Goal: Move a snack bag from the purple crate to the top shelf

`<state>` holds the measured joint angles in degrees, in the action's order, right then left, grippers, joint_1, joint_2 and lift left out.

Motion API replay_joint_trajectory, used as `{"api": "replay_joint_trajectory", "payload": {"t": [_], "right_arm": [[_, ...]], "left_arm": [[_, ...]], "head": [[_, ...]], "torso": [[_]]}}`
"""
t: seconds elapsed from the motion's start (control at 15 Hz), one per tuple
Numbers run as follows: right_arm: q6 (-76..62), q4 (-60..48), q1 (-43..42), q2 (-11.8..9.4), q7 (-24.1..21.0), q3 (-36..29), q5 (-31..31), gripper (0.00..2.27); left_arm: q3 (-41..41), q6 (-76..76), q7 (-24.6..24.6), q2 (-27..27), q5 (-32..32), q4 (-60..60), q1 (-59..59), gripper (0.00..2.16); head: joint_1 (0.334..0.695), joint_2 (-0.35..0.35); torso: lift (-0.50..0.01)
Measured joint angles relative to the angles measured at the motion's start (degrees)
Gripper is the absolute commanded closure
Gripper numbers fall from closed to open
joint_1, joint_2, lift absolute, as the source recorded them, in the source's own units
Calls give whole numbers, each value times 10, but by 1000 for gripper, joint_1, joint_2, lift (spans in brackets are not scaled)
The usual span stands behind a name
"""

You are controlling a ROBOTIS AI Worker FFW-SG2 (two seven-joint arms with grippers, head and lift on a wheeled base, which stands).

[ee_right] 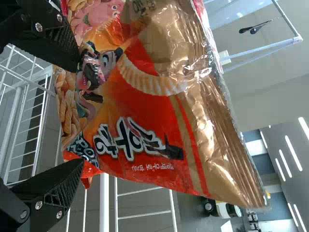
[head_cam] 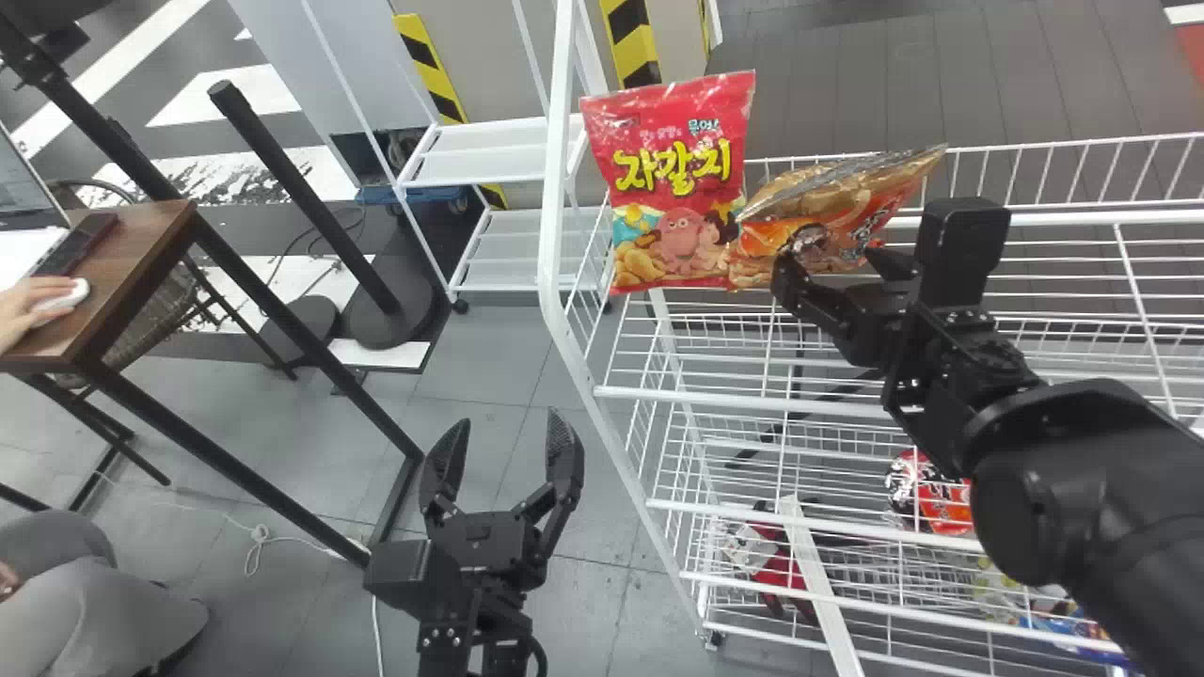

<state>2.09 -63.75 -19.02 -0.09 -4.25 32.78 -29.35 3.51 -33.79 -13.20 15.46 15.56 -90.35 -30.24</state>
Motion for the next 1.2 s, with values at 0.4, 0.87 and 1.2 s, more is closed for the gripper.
{"api": "replay_joint_trajectory", "payload": {"t": [0.4, 0.87, 1.2], "right_arm": [[21, -26, 5, 0, -21, 0, -1, 188], [63, -79, 4, 0, -42, -6, 2, 188], [87, -92, -10, 0, -52, -7, 10, 188]], "left_arm": [[0, 0, 0, 0, 0, 1, 0, 137], [0, 0, 0, 2, 1, 1, 0, 137], [0, -1, 0, 3, 1, 0, 0, 137]], "head": [[695, 350], [695, 350], [695, 350]], "torso": [[0], [0], [0]]}}
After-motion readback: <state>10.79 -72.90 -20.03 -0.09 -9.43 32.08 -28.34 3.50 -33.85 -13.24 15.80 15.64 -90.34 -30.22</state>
